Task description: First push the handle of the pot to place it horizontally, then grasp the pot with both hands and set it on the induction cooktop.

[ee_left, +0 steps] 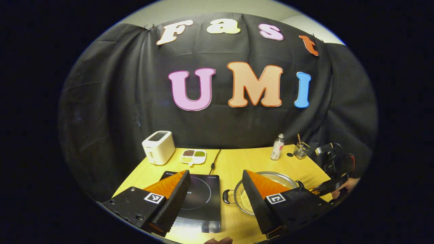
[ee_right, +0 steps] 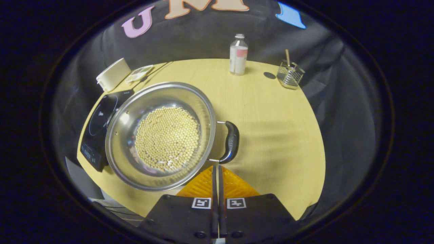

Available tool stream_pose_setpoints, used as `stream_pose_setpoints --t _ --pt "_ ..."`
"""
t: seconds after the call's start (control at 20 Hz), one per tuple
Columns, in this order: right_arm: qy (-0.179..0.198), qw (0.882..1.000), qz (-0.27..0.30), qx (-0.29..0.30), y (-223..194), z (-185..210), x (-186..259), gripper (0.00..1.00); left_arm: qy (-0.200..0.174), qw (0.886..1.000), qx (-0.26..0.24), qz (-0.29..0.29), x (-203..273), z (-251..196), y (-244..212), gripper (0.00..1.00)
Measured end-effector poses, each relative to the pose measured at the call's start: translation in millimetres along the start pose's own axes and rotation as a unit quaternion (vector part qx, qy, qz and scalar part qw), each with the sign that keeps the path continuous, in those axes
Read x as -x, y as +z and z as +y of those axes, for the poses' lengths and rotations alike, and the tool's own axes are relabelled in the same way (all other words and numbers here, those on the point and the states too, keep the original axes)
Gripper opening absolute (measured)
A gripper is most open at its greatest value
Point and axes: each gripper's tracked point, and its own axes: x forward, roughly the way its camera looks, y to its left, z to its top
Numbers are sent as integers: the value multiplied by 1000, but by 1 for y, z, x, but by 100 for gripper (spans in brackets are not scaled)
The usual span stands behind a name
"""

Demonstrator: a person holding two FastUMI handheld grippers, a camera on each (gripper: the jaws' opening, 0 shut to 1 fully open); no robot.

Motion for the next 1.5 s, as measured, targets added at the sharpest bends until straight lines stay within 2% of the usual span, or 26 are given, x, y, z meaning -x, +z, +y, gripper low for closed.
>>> stream_pose_setpoints --t 0.1,0.2,0.3,0.35,0.4,0.45,0.5,0.55,0.6,0.75,0.9,0.95,1.1,1.5 --pt "-18 999 -11 -36 6 -4 10 5 -35 999 -4 9 -8 -2 -4 94" --pt "-40 996 -20 -71 10 -10 20 11 -66 998 -7 15 -16 -1 -9 94" --pt "-53 993 -32 -100 15 -11 28 28 -96 995 -1 29 -25 -4 -20 94" --pt "-61 992 -36 -107 14 -12 32 45 -108 994 4 31 -29 -6 -22 94" --pt "-68 991 -36 -111 13 -12 35 53 -119 992 8 35 -33 -9 -25 94" --pt "-77 990 -37 -114 13 -13 38 58 -128 991 9 48 -36 -11 -31 94" --pt "-78 989 -43 -117 17 -11 42 59 -137 989 10 56 -39 -14 -36 94" --pt "-75 989 -48 -118 20 -7 42 70 -145 988 12 60 -43 -18 -39 94" --pt "-71 990 -46 -116 20 -3 41 76 -148 987 14 66 -48 -20 -43 94" --pt "-71 992 -37 -94 19 -4 28 94 -126 986 8 107 -63 -14 -70 94" --pt "-54 994 -36 -88 27 -4 13 94 -117 981 33 149 -77 -23 -97 94" --pt "-46 995 -31 -85 27 -4 7 98 -112 979 37 168 -79 -22 -108 94" --pt "-24 996 -27 -82 33 -7 -11 96 -97 972 59 205 -92 -27 -133 95" --pt "18 997 7 -72 27 -5 -57 96 -53 953 31 297 -133 -20 -197 95"
